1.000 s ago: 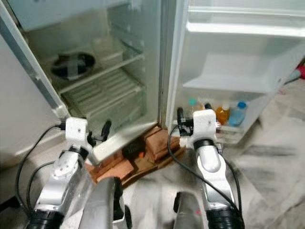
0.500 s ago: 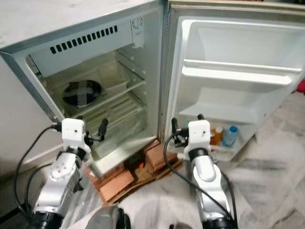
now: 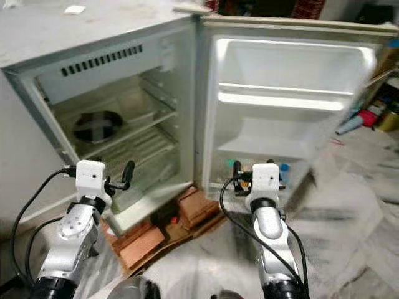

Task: Restocking fridge

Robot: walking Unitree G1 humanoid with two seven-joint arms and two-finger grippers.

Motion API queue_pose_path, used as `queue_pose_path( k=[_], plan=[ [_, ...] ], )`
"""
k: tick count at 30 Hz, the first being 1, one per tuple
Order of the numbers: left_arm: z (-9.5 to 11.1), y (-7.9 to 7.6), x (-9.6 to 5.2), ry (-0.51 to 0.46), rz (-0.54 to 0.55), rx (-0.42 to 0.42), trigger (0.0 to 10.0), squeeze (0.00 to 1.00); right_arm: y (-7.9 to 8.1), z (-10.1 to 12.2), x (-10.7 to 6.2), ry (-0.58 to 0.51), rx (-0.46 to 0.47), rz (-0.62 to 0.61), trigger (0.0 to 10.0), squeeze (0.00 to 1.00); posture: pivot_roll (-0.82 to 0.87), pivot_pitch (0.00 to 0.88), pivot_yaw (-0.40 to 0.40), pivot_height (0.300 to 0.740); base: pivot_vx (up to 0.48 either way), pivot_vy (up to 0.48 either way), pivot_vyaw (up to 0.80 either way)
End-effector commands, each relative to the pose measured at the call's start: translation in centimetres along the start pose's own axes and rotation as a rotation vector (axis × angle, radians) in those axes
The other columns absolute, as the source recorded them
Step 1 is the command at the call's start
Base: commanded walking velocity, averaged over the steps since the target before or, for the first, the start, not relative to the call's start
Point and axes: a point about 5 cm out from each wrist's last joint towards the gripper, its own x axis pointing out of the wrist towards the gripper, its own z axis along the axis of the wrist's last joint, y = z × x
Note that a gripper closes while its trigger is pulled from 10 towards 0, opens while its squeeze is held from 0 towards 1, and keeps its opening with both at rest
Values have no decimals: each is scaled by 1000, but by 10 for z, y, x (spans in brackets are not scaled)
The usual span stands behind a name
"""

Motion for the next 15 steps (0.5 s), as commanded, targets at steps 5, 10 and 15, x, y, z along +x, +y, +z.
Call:
queue_pose_path(
  k=[5,10,15],
  plan=[
    [3,-16,11,-12,-25,-15,10000,0,-5,-2,9,31,40,-8,10000,0,13,0,2,740,0,-480,0],
    [3,-18,11,-13,-50,-17,10000,0,1,8,9,-22,63,58,10000,0,1,0,11,740,0,-480,0],
    [-1,-14,13,6,-35,-4,10000,0,6,11,8,-49,37,79,10000,0,-3,0,9,740,0,-474,274]
  ],
)
